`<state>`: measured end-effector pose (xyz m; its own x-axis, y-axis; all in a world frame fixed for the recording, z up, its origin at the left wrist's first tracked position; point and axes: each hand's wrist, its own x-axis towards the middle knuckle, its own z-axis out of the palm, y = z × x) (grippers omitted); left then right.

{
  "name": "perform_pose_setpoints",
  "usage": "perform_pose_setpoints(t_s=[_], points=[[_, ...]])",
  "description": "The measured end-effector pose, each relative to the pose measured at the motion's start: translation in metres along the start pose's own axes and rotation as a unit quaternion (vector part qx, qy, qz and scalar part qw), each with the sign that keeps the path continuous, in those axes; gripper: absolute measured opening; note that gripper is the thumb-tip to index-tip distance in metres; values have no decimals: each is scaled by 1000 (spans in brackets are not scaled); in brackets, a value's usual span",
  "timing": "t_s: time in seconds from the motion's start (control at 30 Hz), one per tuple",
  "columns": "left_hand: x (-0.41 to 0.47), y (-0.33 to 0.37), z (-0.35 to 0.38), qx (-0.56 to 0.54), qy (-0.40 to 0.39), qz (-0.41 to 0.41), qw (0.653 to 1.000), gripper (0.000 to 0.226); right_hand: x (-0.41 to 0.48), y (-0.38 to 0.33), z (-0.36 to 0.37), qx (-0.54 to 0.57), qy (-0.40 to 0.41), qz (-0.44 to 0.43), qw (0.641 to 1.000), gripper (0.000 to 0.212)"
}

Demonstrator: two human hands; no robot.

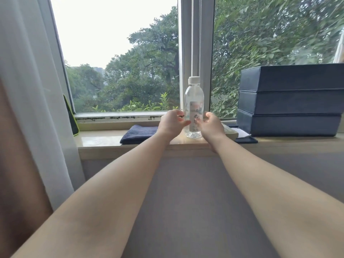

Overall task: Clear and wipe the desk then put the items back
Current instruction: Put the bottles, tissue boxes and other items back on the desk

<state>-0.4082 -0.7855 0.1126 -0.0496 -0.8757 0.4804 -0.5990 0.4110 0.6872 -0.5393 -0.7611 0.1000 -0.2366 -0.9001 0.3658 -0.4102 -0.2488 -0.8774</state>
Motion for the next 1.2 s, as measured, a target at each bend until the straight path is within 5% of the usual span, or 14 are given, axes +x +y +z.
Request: perform_pose_setpoints(t_s=[0.13, 0.33, 0.93, 1.2], points=[[-8, -2, -15, -18, 5, 17, 1000, 22, -9, -6, -1, 1, 4, -31, 1000, 55], [-29, -4, -55, -47, -5, 18, 999, 45, -31, -26, 9, 54, -6, -47, 997, 65], [-157, -60, -217, -74, 43, -65, 994, 21, -135, -86, 126, 171, -174, -77, 967, 70], [-214, -81, -272, -43, 97, -100, 989, 19, -179, -109, 176, 210, -265, -86, 937, 45]])
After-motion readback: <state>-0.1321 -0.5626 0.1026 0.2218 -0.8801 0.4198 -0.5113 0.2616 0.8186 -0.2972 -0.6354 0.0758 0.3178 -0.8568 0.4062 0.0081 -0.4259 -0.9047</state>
